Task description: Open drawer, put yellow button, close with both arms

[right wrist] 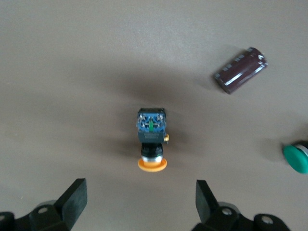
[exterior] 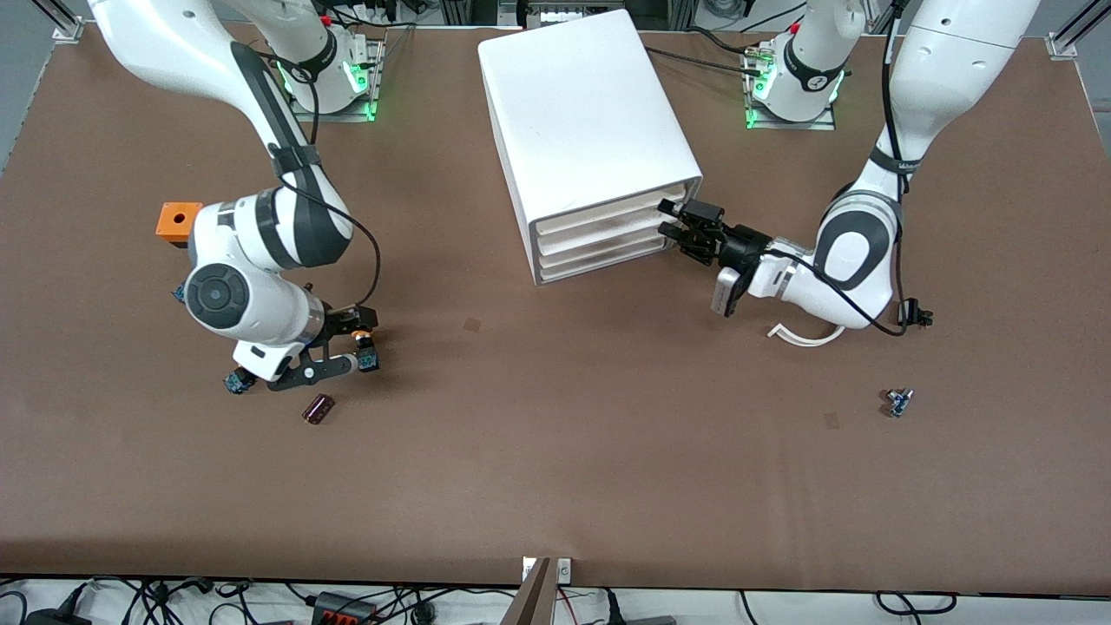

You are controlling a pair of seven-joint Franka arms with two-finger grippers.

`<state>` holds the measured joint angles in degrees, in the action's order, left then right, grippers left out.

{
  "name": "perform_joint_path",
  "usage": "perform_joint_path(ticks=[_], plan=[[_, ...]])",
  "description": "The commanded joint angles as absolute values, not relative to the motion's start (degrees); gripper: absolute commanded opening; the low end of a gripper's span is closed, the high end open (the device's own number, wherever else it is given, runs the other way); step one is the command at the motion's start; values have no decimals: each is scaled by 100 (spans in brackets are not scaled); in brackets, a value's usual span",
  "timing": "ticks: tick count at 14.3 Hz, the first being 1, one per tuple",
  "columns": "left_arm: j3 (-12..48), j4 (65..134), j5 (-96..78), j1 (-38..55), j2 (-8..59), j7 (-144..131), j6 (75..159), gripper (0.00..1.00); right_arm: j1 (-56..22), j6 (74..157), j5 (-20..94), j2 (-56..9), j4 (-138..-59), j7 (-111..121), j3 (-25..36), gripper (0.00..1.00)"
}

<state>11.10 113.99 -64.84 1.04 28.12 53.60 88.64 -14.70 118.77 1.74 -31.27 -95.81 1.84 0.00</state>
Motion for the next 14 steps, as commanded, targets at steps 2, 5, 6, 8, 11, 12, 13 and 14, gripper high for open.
perform_joint_path(ticks=[2,5,6,8,11,12,13,14], plan=[[1353,11829,-6662,53,2637,5484,8877,58,-1494,12023,229,-3576,-9422,167,26,100],[1371,11830,-6662,0,2637,5476,8851,19,-1450,12322,246,-3778,-9422,167,35,100],[1371,11795,-6662,0,2637,5467,8851,8,-1459,12331,272,-3858,-9422,158,26,100],[1362,11725,-6653,-17,2654,5379,8859,2,-1485,12418,264,-4007,-9335,158,26,100],[1319,11418,-6592,-44,2751,5221,8868,1,-1494,12577,272,-4122,-9316,158,26,100],[1310,11286,-6583,-44,2855,5151,8868,1,-1494,12586,272,-4157,-9316,158,35,100],[1301,11163,-6574,-53,2952,5107,8877,1,-1494,12586,255,-4166,-9316,158,26,100],[1292,11006,-6557,-61,3066,5098,8877,1,-1494,12586,246,-4166,-9316,158,26,95]])
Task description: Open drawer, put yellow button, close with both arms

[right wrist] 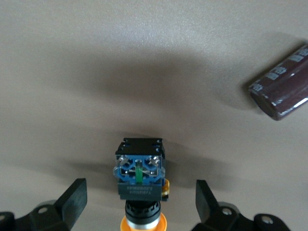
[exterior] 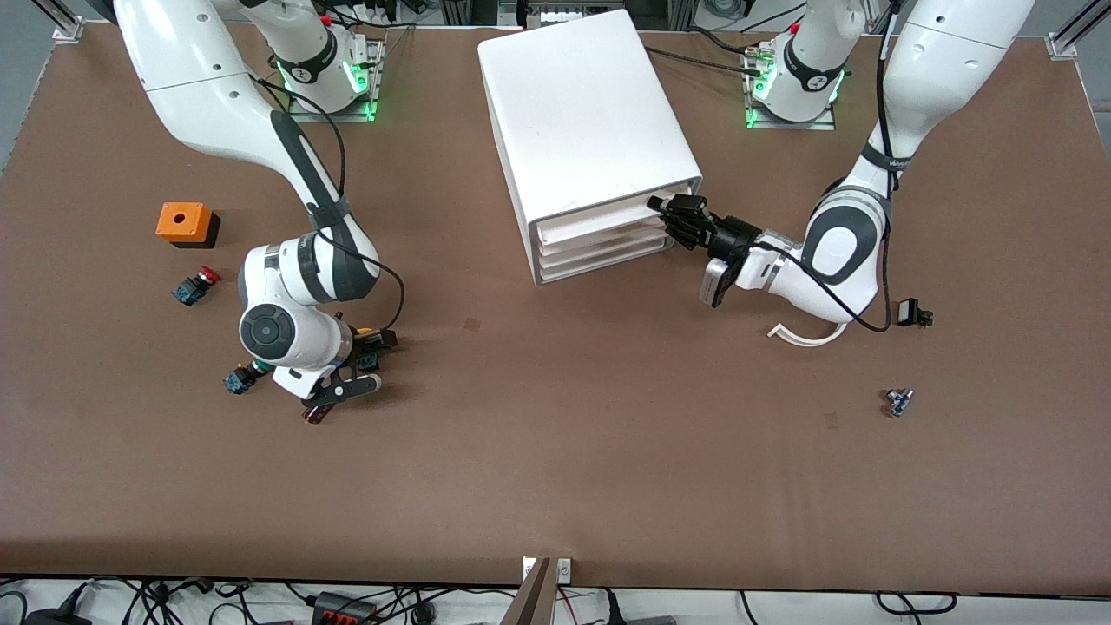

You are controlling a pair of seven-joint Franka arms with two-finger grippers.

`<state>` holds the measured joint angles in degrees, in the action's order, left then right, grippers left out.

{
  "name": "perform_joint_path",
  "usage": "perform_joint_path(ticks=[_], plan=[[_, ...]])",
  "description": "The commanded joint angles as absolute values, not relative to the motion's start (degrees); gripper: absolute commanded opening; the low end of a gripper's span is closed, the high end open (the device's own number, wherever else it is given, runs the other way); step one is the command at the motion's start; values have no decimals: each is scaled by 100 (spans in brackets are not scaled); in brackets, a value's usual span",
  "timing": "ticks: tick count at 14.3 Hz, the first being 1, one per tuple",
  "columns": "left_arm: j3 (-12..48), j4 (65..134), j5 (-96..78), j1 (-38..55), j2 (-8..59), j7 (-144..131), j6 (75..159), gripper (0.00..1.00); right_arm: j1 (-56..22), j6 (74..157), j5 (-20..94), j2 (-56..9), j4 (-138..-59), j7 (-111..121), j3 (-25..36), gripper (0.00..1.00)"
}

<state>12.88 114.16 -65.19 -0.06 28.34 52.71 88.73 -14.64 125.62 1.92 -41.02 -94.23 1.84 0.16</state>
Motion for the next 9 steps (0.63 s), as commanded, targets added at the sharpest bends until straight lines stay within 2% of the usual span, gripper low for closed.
perform_joint_path(ticks=[1,2,4,8,9], plan=[[1283,10891,-6557,-96,3180,5028,8886,1,-1494,12586,246,-4166,-9316,158,26,87],[1240,10698,-6548,-105,3347,4993,8903,1,-1494,12586,246,-4166,-9316,167,26,82],[1134,10329,-6338,-105,3585,4957,8895,1,-1494,12577,220,-4166,-9325,176,35,63],[1081,9765,-6091,-167,3937,4773,8903,1,-1468,12542,220,-4140,-9316,185,35,12],[1011,9625,-6091,-167,4016,4772,8903,1,-1459,12542,220,-4114,-9299,228,35,9]])
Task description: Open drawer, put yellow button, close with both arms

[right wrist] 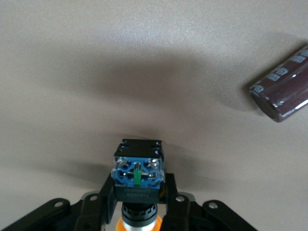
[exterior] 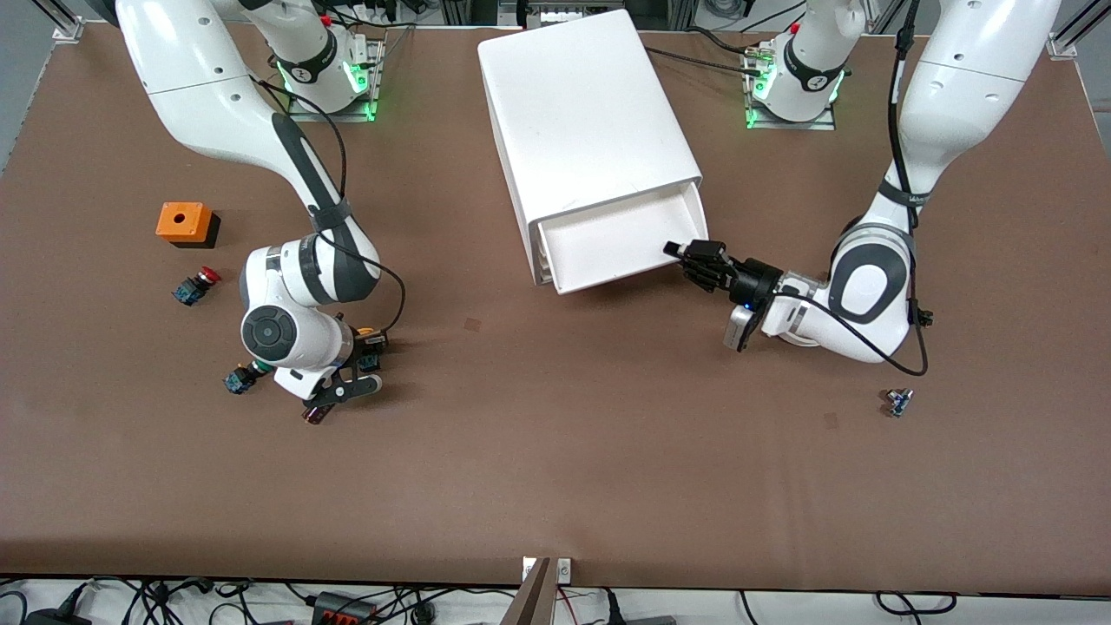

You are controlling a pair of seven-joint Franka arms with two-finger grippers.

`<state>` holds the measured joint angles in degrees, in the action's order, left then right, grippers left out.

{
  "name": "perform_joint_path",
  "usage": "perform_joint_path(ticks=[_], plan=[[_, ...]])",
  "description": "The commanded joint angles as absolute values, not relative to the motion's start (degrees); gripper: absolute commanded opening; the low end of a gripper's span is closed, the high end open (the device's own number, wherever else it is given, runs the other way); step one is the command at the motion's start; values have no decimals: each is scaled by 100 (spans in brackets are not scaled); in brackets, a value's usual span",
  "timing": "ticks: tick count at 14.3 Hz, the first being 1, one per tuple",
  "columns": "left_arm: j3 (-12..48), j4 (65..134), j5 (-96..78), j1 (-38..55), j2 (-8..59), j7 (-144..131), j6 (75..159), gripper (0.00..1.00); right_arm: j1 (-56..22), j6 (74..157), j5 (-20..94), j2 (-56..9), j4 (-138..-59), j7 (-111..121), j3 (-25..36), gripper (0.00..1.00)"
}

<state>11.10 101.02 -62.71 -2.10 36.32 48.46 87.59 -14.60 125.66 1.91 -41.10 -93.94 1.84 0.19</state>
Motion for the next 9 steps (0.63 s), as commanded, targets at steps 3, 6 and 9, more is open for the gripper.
perform_joint_path(ticks=[3,6,9], plan=[[941,9492,-6091,-158,4061,4729,8903,17,-1468,12394,220,-3798,-9159,290,35,0],[932,9483,-6047,-272,3982,4642,8868,100,-1503,11430,246,-3630,-8327,360,18,0],[940,8863,-5303,-395,3771,3460,8519,100,-1634,10190,272,-3682,-6869,378,9,0]])
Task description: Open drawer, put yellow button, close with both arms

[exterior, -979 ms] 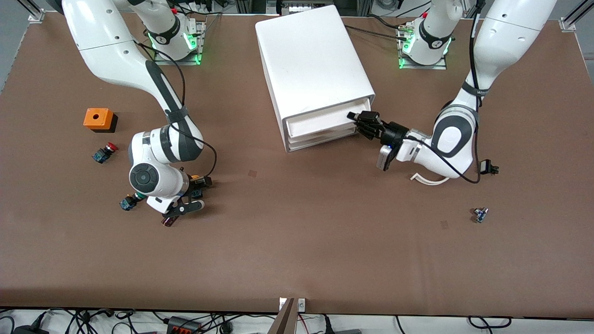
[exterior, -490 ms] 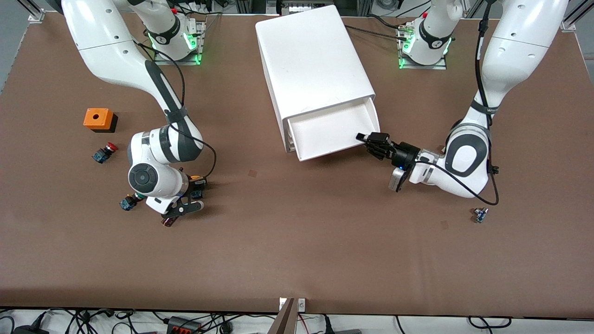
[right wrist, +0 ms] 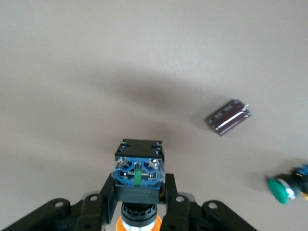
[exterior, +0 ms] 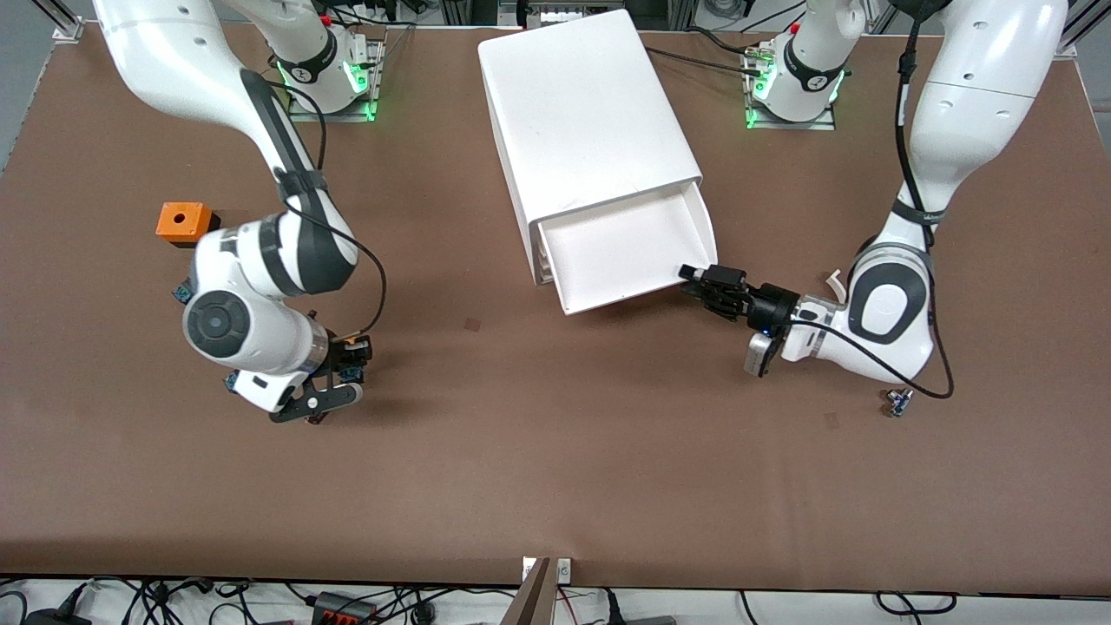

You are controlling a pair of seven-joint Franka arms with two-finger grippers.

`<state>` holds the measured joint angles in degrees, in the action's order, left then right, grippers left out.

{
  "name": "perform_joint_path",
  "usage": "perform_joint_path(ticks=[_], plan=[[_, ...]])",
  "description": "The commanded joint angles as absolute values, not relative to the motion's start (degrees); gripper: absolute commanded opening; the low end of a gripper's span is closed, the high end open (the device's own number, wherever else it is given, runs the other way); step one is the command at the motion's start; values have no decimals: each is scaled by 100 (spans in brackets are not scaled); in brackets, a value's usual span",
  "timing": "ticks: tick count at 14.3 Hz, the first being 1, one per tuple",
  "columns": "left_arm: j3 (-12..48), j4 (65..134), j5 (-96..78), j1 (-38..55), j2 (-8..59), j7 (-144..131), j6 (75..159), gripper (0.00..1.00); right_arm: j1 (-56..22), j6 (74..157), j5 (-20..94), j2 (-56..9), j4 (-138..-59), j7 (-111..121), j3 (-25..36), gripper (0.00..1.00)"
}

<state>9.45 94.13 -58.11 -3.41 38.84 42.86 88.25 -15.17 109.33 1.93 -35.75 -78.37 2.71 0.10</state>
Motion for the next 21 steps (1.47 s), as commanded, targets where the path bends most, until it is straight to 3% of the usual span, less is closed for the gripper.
perform_joint_path(ticks=[1,3,8,13,16,18,21], plan=[[940,8537,-5056,-413,3736,2897,8334,100,-1713,10039,281,-3683,-6612,378,9,0],[940,8061,-4424,-431,3570,1806,8209,100,-1976,9827,273,-3604,-6417,369,9,0],[1002,7787,-2176,-404,2902,108,8156,100,-2785,9738,281,-3191,-6118,221,0,0],[1020,7331,6,-378,2567,-35,8095,100,-3330,10168,290,-3472,-5581,-940,-18,0],[976,6446,307,-387,2575,-9,8060,100,-3865,10466,281,-3638,-5581,-1526,-9,0],[1019,6337,307,-561,2558,-9,7806,100,-4295,10643,246,-3813,-5581,-1949,52,0],[1028,6757,396,-589,2356,26,7760,100,-4430,10933,246,-3929,-5572,-2503,0,0]])
